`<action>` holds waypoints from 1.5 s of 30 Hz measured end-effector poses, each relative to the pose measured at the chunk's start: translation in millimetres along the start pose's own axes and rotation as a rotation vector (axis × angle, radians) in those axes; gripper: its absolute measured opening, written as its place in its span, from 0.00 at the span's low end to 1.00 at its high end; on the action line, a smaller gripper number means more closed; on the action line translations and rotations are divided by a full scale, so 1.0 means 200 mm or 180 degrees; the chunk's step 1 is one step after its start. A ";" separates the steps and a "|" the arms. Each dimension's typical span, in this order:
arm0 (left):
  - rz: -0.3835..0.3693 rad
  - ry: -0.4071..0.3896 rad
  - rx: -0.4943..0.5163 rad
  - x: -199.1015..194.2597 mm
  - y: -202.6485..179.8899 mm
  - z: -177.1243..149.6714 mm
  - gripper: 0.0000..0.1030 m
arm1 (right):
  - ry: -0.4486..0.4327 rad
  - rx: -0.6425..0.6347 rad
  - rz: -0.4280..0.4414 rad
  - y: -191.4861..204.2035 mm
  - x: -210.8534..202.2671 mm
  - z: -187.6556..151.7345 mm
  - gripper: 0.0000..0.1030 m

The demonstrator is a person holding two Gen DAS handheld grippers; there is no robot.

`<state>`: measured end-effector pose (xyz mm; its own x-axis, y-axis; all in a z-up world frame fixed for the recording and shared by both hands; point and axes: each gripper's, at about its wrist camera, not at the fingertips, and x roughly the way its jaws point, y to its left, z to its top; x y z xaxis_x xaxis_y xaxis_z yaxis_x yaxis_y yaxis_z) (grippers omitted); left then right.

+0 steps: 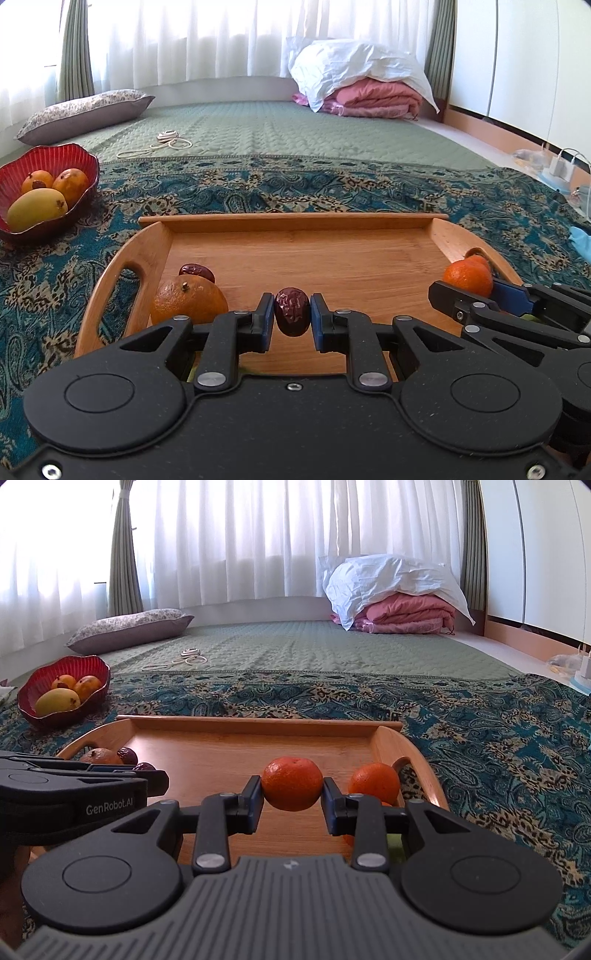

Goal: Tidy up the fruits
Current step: 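Carry the date and tangerine over the wooden tray with both tools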

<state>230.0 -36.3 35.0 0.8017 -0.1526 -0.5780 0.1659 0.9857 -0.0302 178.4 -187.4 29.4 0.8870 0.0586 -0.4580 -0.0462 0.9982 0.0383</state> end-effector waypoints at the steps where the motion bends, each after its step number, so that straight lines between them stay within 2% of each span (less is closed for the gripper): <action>1: 0.0006 0.0011 0.0002 0.01 0.00 0.00 0.19 | 0.0014 0.0004 -0.0003 0.00 0.01 0.00 0.37; 16: 0.0083 0.0114 0.0084 0.10 0.00 0.01 0.19 | 0.0162 -0.0020 -0.0022 0.00 0.11 0.02 0.37; 32: 0.0111 0.0198 0.0006 0.16 0.03 0.03 0.19 | 0.0349 0.0011 -0.0023 0.00 0.19 0.03 0.38; 45: 0.0103 0.0202 0.0015 0.16 0.03 0.03 0.19 | 0.0379 -0.0011 -0.0062 -0.01 0.22 0.03 0.39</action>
<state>260.3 -36.4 20.3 0.7687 -0.1157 -0.6291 0.1433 0.9897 -0.0070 220.2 -186.6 15.0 0.8269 0.0402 -0.5610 -0.0313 0.9992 0.0255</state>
